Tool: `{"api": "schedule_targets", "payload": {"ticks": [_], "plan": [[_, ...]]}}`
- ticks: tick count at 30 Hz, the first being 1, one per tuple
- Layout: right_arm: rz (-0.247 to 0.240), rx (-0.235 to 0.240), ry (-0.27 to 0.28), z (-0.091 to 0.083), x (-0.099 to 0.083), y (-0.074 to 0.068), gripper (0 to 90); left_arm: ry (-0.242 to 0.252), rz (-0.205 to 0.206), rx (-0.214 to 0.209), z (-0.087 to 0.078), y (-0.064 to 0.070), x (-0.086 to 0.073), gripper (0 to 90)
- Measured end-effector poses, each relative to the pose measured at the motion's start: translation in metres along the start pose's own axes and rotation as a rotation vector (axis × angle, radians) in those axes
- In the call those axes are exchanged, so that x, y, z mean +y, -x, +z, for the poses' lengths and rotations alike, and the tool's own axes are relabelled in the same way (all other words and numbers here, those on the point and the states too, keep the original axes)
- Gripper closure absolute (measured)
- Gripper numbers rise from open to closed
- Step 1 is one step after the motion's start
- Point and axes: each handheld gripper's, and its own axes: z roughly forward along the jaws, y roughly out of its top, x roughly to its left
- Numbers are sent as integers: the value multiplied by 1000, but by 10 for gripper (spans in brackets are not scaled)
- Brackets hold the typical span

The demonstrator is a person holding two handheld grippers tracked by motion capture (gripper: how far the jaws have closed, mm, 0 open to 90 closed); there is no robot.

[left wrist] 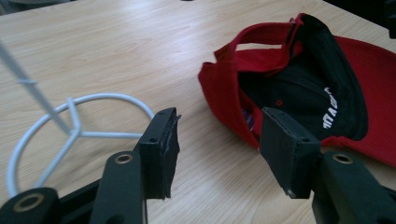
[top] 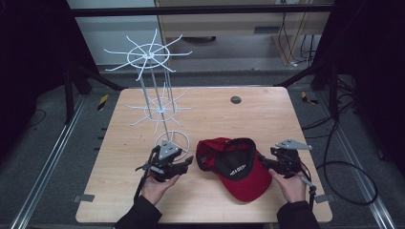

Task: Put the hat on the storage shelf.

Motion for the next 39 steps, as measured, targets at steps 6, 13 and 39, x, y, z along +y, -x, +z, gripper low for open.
{"api": "schedule_targets", "payload": {"ticks": [6,13,39], "plan": [[-19,0,-9,8,-7,3,430,-47,17,-22,22,10,2,518],[-14,27,-58,16,-14,6,431,-141,9,-27,42,12,-3,615],[-15,192,1,-8,0,-6,835,-192,2,-45,52,13,-17,804]]}}
